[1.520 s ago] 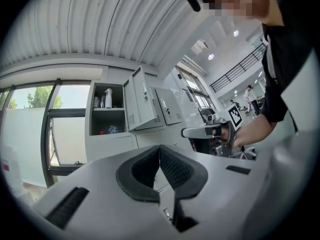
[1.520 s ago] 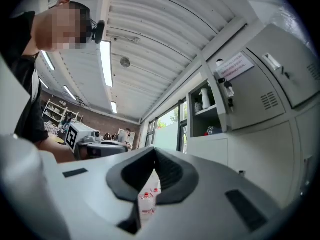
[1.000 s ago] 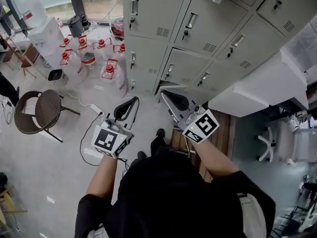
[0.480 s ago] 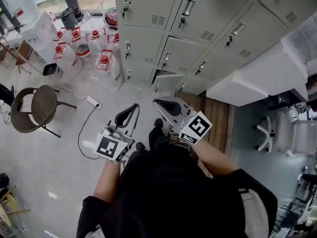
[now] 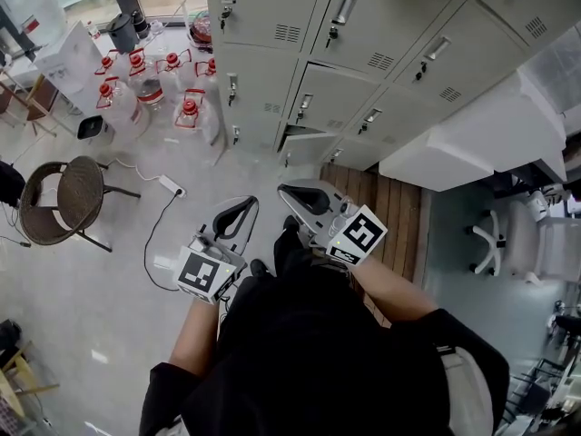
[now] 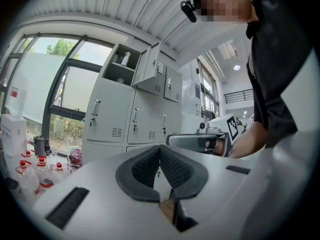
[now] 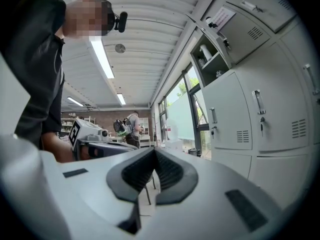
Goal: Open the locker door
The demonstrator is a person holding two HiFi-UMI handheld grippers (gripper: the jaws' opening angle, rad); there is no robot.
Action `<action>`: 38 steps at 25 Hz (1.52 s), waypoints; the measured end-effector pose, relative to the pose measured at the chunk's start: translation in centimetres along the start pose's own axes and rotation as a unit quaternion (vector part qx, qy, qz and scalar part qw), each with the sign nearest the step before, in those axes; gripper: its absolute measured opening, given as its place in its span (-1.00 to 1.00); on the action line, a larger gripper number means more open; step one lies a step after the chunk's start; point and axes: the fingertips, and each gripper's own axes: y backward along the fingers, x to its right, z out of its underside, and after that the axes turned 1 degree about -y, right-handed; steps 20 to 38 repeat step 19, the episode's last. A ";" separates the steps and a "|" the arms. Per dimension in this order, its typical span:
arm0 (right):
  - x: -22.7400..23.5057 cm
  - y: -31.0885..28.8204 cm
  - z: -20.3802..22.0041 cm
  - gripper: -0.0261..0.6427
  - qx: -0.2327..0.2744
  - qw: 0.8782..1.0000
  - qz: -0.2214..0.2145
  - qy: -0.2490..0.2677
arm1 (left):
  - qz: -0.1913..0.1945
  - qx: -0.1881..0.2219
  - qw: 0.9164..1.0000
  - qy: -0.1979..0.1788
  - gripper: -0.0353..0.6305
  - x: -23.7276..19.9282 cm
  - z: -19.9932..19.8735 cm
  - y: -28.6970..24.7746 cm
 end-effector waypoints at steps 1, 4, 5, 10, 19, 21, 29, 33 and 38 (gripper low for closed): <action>0.0 0.0 -0.1 -0.89 0.003 1.000 -0.001 0.000 | 0.003 0.001 1.000 0.000 -0.85 0.2 0.0 -0.1; 0.2 0.1 -0.6 -0.89 0.019 1.000 -0.003 -0.001 | 0.010 0.012 1.000 -0.006 -0.85 0.4 -0.3 -0.2; 0.3 0.2 -0.8 -0.89 0.023 1.000 -0.003 -0.003 | 0.011 0.013 1.000 -0.007 -0.85 0.4 -0.4 -0.2; 0.6 -0.2 -1.1 -0.89 0.033 0.999 -0.006 -0.004 | 0.016 0.001 1.000 -0.004 -0.84 -0.1 -0.3 -0.4; 0.0 -1.2 -1.0 -0.89 0.035 0.999 -0.013 -0.004 | 0.022 0.017 0.999 0.030 -0.85 -0.2 -0.1 0.7; 0.0 -1.2 -1.0 -0.89 0.035 0.999 -0.013 -0.004 | 0.022 0.017 0.999 0.030 -0.85 -0.2 -0.1 0.7; 0.0 -1.2 -1.0 -0.89 0.035 0.999 -0.013 -0.004 | 0.022 0.017 0.999 0.030 -0.85 -0.2 -0.1 0.7; 0.0 -1.2 -1.0 -0.89 0.035 0.999 -0.013 -0.004 | 0.022 0.017 0.999 0.030 -0.85 -0.2 -0.1 0.7; 0.0 -1.2 -1.0 -0.89 0.035 0.999 -0.013 -0.004 | 0.022 0.017 0.999 0.030 -0.85 -0.2 -0.1 0.7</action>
